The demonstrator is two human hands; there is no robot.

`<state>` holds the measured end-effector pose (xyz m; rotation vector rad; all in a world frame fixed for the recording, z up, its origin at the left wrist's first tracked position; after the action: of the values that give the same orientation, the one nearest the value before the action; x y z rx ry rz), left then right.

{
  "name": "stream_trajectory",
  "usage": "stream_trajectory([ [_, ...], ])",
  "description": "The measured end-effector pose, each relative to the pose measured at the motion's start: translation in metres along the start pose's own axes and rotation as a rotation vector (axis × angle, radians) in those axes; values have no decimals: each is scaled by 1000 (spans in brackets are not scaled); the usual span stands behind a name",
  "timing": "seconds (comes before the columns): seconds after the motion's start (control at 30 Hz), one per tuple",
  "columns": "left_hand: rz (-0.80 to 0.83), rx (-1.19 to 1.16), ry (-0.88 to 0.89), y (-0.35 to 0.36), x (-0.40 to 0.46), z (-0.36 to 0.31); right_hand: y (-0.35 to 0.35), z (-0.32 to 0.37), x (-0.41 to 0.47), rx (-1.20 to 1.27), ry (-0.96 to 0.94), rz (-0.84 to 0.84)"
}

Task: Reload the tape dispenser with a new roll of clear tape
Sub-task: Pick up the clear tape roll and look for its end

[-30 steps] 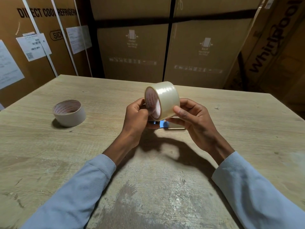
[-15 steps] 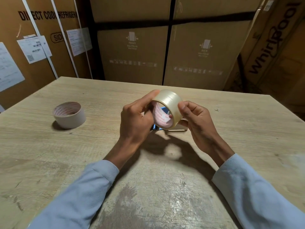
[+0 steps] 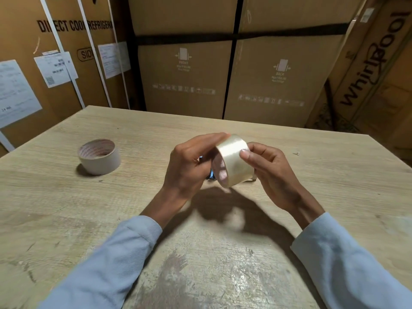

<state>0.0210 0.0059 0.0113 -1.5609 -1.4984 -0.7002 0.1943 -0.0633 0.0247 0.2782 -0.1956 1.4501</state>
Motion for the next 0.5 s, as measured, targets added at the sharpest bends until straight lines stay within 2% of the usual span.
stream_trajectory([
  [0.1,26,45,84,1,-1,0,2,-2,1,-9,3,-45],
  [0.27,-48,36,140,3,-1,0,1,-1,2,22,8,-101],
  [0.5,38,-41,206,7,-8,-7,2,4,0,70,45,-163],
])
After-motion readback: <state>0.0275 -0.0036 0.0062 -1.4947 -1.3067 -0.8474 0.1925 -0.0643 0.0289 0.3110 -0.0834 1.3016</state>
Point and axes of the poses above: each hand's wrist, its own x-axis towards the middle knuckle, its own y-axis out of the palm, z = x × y, the point moved 1 cm from there along x, towards the middle knuckle, and after that the axes turned 8 degrees about -z, right-handed, at the moved point
